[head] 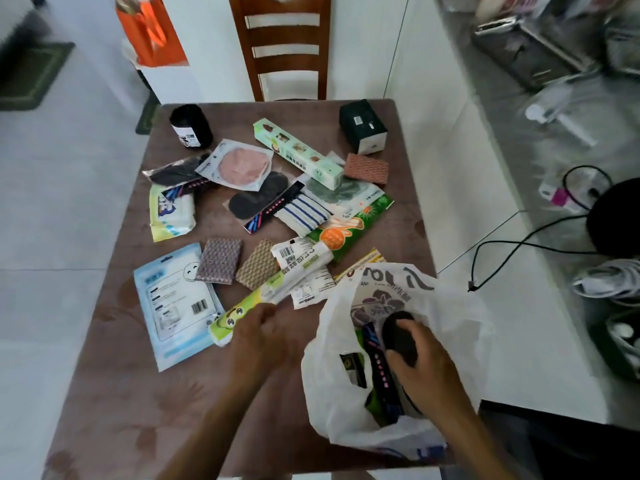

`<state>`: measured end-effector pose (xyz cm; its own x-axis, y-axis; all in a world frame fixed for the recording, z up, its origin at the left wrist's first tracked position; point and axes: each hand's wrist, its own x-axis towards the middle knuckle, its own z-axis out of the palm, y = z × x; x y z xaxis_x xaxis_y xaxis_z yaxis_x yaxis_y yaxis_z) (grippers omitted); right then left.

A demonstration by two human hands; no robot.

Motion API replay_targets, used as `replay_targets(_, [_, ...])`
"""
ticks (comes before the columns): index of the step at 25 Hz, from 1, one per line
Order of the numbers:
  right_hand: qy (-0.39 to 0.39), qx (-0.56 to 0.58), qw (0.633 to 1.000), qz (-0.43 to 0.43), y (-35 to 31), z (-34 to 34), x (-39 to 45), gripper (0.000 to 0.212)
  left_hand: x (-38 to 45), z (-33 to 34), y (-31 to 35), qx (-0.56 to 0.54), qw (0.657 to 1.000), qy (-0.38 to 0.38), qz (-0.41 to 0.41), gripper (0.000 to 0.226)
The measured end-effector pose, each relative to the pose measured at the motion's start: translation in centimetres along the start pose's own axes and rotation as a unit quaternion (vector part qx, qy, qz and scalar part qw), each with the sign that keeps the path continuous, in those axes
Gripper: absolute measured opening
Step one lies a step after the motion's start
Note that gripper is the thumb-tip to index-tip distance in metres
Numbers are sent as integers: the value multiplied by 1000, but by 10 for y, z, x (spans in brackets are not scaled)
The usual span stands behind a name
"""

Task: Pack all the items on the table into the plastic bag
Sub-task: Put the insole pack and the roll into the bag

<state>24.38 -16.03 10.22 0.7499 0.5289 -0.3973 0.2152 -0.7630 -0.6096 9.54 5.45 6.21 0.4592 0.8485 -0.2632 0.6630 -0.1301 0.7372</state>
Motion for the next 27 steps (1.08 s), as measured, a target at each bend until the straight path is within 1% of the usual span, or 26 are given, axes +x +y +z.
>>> replay_targets(1, [-16,3,1000,-10,-1,4,1,44,21,-2,-14,89,996,5,12,42])
replay_targets(3, [-63,-38,997,9,5,7,-1,42,56,2,-43,273,961,-43,3,64])
replay_targets(4, [-92,-96,991,32,11,8,-3,43,68,3,-57,317,946,-71,-10,69])
replay_targets(5, [-121,-175,976,52,20,7,-4,46,73,5,-67,330,940,-86,-25,69])
replay_targets(6, [-153,-258,951,75,27,6,-6,52,76,8,-76,320,943,-89,-37,67])
replay_targets(7, [-175,-331,923,91,33,5,-10,65,75,9,-79,298,949,-89,-51,67])
replay_targets(9, [-182,-434,877,94,39,-2,-16,108,62,11,-75,244,963,-85,-76,69])
replay_targets(10, [-169,-470,862,83,40,-11,-17,121,50,9,-69,217,971,-73,-75,66])
replay_targets(11, [-151,-502,849,65,41,-20,-17,121,36,4,-61,186,978,-54,-70,60])
replay_targets(13, [-138,-546,825,54,46,-43,-12,100,7,-13,-41,102,992,-29,-71,53])
replay_targets(14, [-145,-548,821,69,50,-54,-9,89,-8,-27,-28,59,996,-28,-66,52])
replay_targets(16, [-177,-517,830,111,59,-66,-6,64,-36,-58,2,13,999,-47,-23,44])
replay_targets(17, [-190,-495,841,110,62,-68,-6,48,-45,-74,16,9,998,-68,-2,41])
replay_targets(18, [-182,-455,866,102,64,-69,-6,31,-50,-89,30,19,995,-97,14,41])
replay_targets(19, [-129,-389,908,85,63,-71,-6,18,-50,-101,40,47,989,-138,27,44])
replay_targets(20, [-40,-299,951,73,61,-75,-6,10,-48,-111,51,86,978,-187,45,48])
replay_targets(21, [50,-187,978,71,55,-82,-8,5,-44,-117,59,131,961,-236,62,53])
replay_targets(22, [122,-72,987,72,45,-89,-11,9,-40,-119,67,169,940,-286,81,57])
replay_targets(23, [173,28,982,72,36,-97,-15,15,-36,-115,76,197,917,-332,104,60])
replay_targets(24, [207,98,972,60,27,-105,-19,20,-32,-106,85,217,895,-370,122,59])
replay_targets(25, [223,140,964,41,18,-111,-22,22,-30,-93,95,233,875,-402,137,57])
replay_targets(27, [233,188,954,5,0,-119,-28,27,-27,-58,113,287,836,-441,155,56])
